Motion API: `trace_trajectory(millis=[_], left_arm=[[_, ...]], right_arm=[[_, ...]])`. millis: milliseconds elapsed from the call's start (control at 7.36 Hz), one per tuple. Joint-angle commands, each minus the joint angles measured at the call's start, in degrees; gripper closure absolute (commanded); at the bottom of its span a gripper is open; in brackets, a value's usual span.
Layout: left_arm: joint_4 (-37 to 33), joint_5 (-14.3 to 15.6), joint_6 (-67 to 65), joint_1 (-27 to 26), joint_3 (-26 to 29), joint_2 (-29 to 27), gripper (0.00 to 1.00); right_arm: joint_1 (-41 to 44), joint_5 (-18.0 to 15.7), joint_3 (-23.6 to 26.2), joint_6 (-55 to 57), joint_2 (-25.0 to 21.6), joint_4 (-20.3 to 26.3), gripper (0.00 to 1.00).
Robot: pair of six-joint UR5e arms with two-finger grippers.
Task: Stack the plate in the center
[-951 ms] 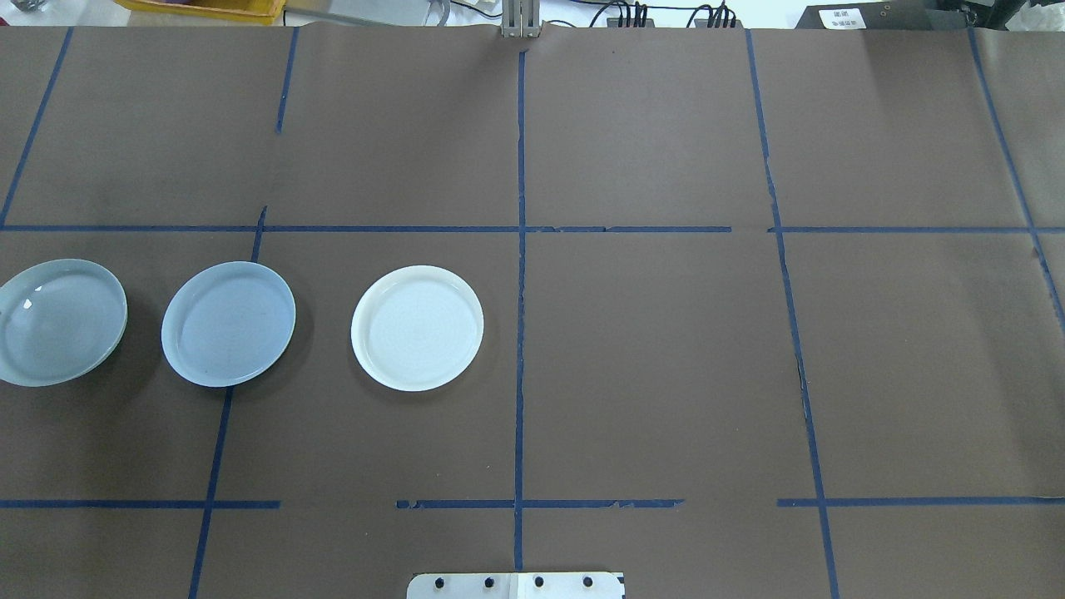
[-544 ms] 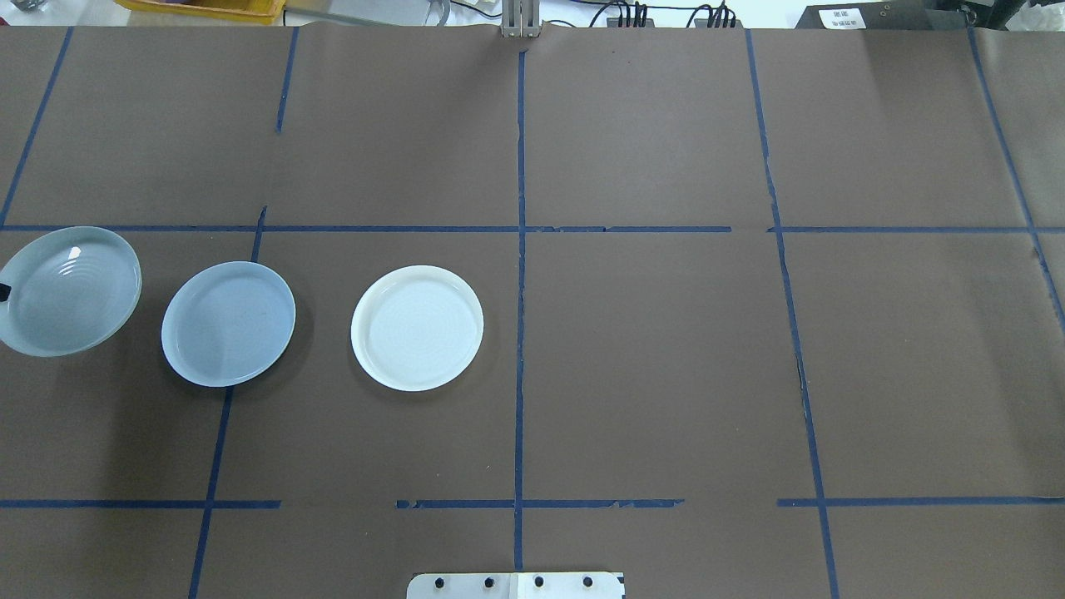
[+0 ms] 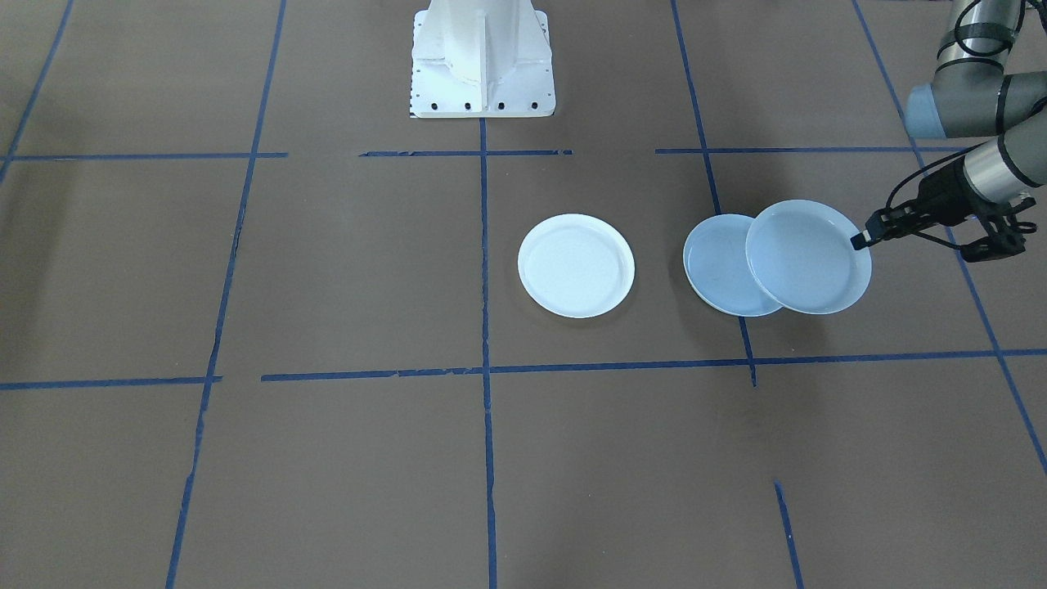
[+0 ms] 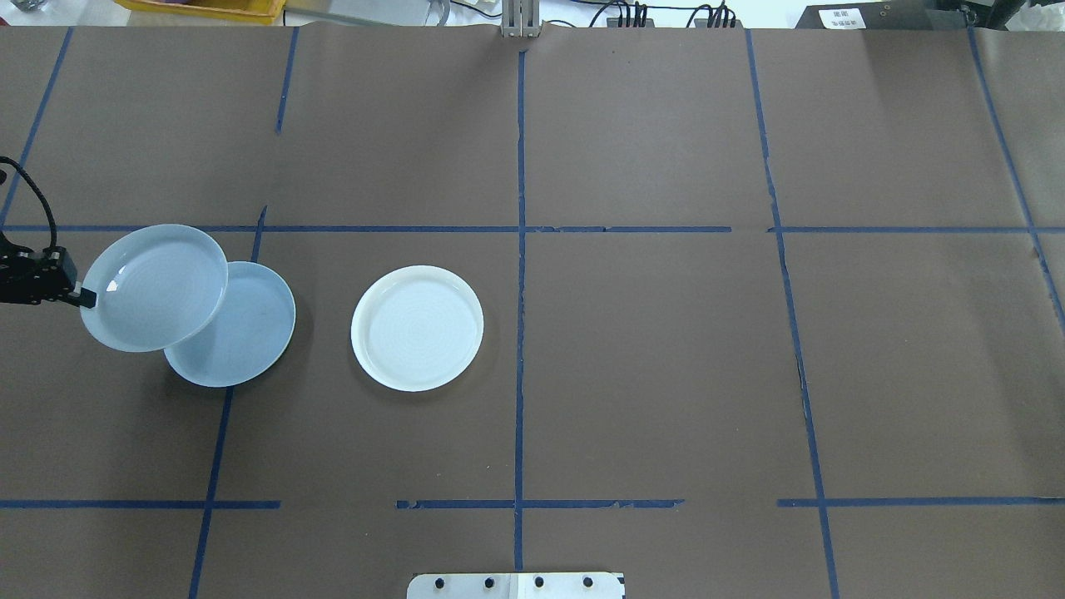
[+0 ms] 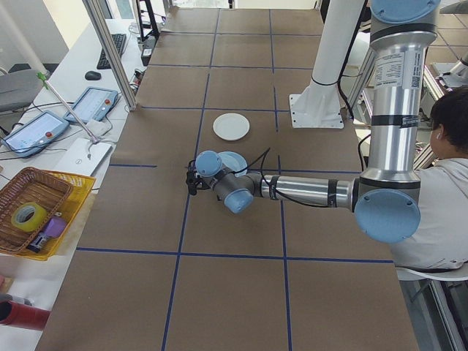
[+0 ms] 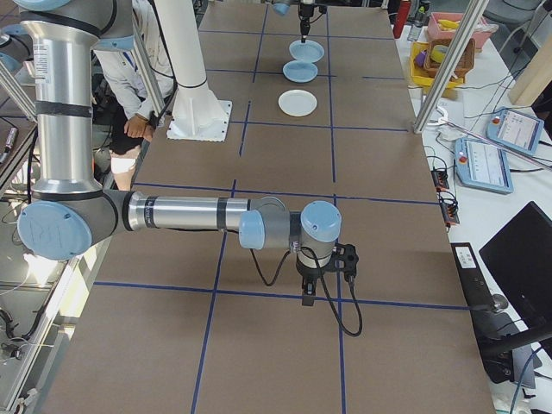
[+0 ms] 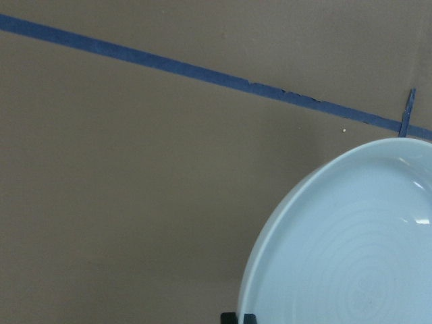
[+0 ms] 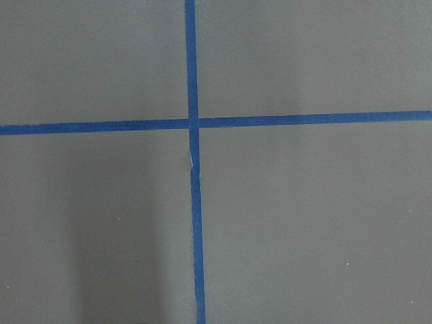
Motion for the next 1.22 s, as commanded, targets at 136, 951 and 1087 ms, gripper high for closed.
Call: trace_trajectory(millis=[136, 951, 1087], left_arm=[[-2.4, 0.9, -6.6, 5.0, 0.5, -2.0, 1.0], [-2.0, 0.9, -15.2, 5.8, 0.2, -9.9, 0.0], [-2.0, 1.6, -19.7, 7.1, 0.1, -13.2, 0.0]], right_arm=[[0.0, 0.0, 0.0, 0.0, 0.0, 0.0, 0.0], [0.0, 0.0, 0.0, 0.0, 0.0, 0.0, 0.0], [0.0, 0.1, 0.0, 0.0, 0.0, 0.0, 0.0]])
